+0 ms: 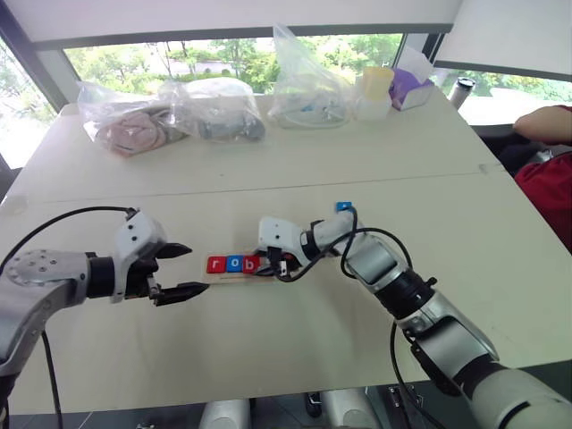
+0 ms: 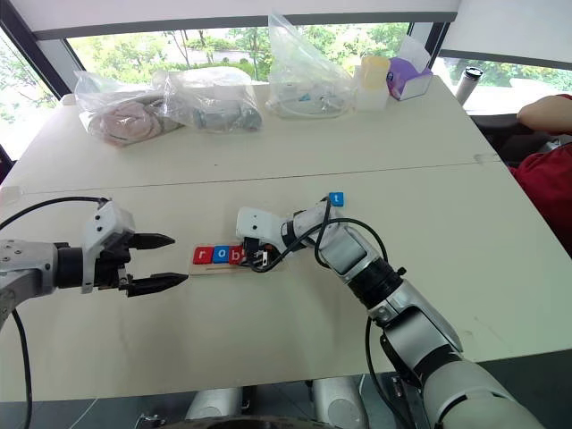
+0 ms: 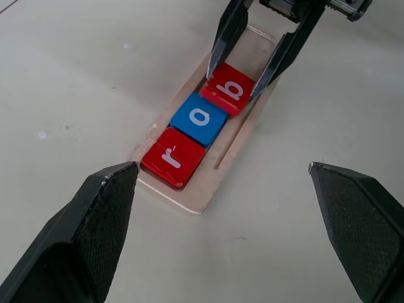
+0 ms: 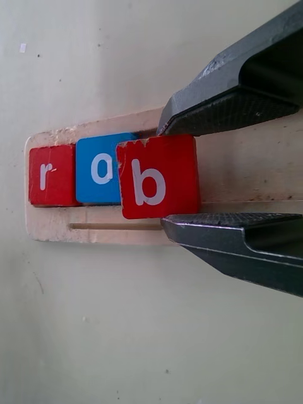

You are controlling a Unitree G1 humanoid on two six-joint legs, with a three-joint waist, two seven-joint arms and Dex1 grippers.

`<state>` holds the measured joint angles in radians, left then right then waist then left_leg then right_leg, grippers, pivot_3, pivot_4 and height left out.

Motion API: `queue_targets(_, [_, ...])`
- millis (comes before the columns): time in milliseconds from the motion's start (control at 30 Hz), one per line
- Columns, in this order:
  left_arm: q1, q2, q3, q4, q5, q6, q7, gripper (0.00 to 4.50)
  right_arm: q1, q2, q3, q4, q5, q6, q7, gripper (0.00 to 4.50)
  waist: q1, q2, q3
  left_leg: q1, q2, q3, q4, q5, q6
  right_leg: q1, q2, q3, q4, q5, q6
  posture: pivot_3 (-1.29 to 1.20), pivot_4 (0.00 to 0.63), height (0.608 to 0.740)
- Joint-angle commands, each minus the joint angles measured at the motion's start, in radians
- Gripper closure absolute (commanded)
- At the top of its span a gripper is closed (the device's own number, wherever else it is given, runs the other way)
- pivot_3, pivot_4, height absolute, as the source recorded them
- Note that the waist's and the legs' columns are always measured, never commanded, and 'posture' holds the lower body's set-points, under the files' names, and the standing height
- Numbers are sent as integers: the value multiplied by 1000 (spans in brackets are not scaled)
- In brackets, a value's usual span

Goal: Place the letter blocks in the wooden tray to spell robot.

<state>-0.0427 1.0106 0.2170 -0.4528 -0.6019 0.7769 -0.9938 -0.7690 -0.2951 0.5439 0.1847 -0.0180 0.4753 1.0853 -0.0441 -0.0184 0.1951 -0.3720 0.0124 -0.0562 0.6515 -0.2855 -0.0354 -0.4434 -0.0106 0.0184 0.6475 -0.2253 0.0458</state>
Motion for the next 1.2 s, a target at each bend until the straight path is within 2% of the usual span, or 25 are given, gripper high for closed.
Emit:
queue_targets(33, [-11, -2, 9, -13, -7, -7, 4, 0, -25, -1, -25, -19, 13, 4, 14, 3380, 0, 0, 0, 0, 0, 0, 0, 0, 0, 0, 0, 0, 0, 0, 0, 0, 150, 740])
queue_targets(533, [-19, -18, -10, -15, -2, -9, 21, 0, -46, 29, -13, 56, -14, -15, -12, 3380, 0, 0, 0, 0, 0, 0, 0, 0, 0, 0, 0, 0, 0, 0, 0, 0, 150, 740])
queue_targets(600, [-20, -22, -11, -16, -1, -10, 25, 0, -43, 31, -10, 50, -10, -13, -4, 2283, 0, 0, 0, 0, 0, 0, 0, 0, 0, 0, 0, 0, 0, 0, 0, 0, 150, 740])
queue_targets(633, [-20, -22, -11, -15, -1, -10, 26, 0, -42, 30, -10, 48, -9, -11, -2, 1893, 0, 0, 0, 0, 0, 0, 0, 0, 0, 0, 0, 0, 0, 0, 0, 0, 150, 740])
queue_targets(733, [-21, -24, -14, -8, 6, -16, 26, 0, -45, 34, -20, 43, -3, -6, -5, 215, 0, 0, 0, 0, 0, 0, 0, 0, 0, 0, 0, 0, 0, 0, 0, 0, 150, 740])
queue_targets(767, [-21, -24, -15, -6, 8, -19, 26, 0, -48, 36, -27, 41, 2, -4, -5, 56, 0, 0, 0, 0, 0, 0, 0, 0, 0, 0, 0, 0, 0, 0, 0, 0, 150, 740])
queue_targets(1200, [-21, -24, -24, 2, 16, -32, 33, 0, -72, 42, -173, 15, 72, 43, -62, 56, 0, 0, 0, 0, 0, 0, 0, 0, 0, 0, 0, 0, 0, 0, 0, 0, 150, 740])
